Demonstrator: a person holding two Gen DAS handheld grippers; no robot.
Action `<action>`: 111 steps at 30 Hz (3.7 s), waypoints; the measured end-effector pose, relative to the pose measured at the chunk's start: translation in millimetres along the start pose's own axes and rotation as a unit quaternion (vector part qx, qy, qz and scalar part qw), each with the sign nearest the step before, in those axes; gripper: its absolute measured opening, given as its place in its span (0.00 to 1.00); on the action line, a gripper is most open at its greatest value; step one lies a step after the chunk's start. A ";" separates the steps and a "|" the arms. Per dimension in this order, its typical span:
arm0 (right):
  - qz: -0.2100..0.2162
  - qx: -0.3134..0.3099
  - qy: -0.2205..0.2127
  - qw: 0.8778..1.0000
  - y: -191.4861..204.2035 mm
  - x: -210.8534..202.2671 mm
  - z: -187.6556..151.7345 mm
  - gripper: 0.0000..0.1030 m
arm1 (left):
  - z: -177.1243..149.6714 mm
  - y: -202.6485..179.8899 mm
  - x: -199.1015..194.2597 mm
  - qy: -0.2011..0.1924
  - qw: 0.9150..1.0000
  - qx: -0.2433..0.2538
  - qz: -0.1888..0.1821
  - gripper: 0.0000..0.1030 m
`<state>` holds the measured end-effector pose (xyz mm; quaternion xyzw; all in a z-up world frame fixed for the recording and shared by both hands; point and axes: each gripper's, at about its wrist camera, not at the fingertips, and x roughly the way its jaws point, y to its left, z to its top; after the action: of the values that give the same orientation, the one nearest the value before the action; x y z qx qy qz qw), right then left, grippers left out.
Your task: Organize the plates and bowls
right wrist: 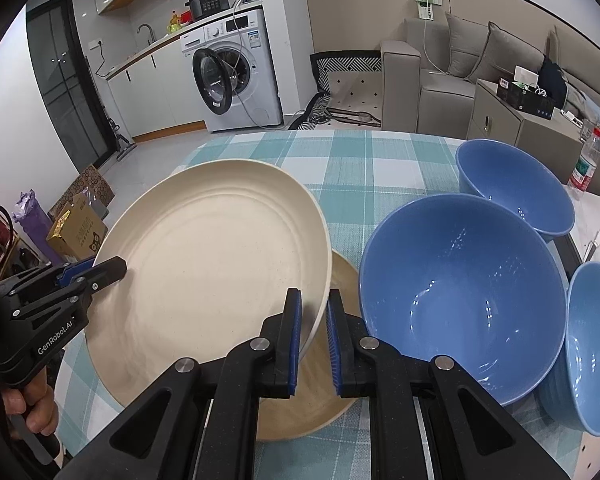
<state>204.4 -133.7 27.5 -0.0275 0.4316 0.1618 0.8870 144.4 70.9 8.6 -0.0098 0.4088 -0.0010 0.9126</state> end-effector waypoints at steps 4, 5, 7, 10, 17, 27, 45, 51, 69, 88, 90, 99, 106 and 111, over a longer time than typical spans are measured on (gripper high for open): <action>-0.001 -0.003 0.007 1.000 1.1 1.9 -6.3 0.13 | -4.3 0.5 2.9 0.004 1.000 -0.001 0.001 0.13; 0.001 -0.004 0.009 1.000 1.7 2.7 -7.6 0.13 | -5.3 0.8 3.9 0.005 1.000 -0.001 0.002 0.14; -0.002 -0.008 0.010 1.000 3.5 3.6 -9.5 0.13 | -6.5 2.7 6.3 0.008 1.000 -0.002 0.001 0.14; -0.003 -0.006 0.014 1.000 3.7 6.3 -11.5 0.13 | -9.9 2.7 10.2 0.011 1.000 -0.001 0.000 0.14; -0.018 -0.019 0.022 0.999 5.8 18.0 -14.8 0.13 | -13.5 -0.3 23.3 0.023 1.000 0.004 0.001 0.15; -0.034 -0.024 0.031 0.999 1.6 31.2 -21.1 0.13 | -17.8 -3.2 40.6 0.036 0.999 0.006 0.002 0.15; -0.070 -0.039 0.031 0.996 2.9 39.2 -29.7 0.13 | -20.2 -17.3 56.9 0.044 0.998 0.030 0.018 0.18; -0.090 -0.053 0.026 0.994 6.2 39.8 -34.1 0.15 | -19.5 -21.4 59.2 0.044 0.998 0.039 0.020 0.18; -0.133 -0.085 0.016 0.987 10.2 38.4 -42.7 0.17 | -20.9 -30.4 63.9 0.045 0.997 0.049 0.025 0.20; -0.149 -0.088 0.028 0.984 10.4 51.0 -49.5 0.19 | -25.1 -35.5 71.7 0.051 0.997 0.059 0.027 0.20; -0.150 -0.089 0.028 0.984 10.4 51.9 -49.9 0.19 | -25.0 -35.9 71.9 0.052 0.997 0.059 0.028 0.20; -0.134 -0.075 0.036 0.987 6.8 51.3 -50.1 0.20 | -24.0 -33.1 71.4 0.052 0.997 0.055 0.023 0.20; -0.129 -0.066 0.032 0.989 5.5 44.2 -46.8 0.25 | -23.8 -27.1 57.1 0.041 0.998 0.039 0.003 0.26; -0.099 -0.070 0.019 0.992 14.5 30.4 -41.4 0.36 | -24.3 -20.1 41.9 0.028 0.999 0.028 0.000 0.46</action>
<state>186.0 -119.8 -20.7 -0.1353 0.4313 0.1025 0.8861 154.2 49.9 -38.5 0.0158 0.4336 -0.0125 0.9009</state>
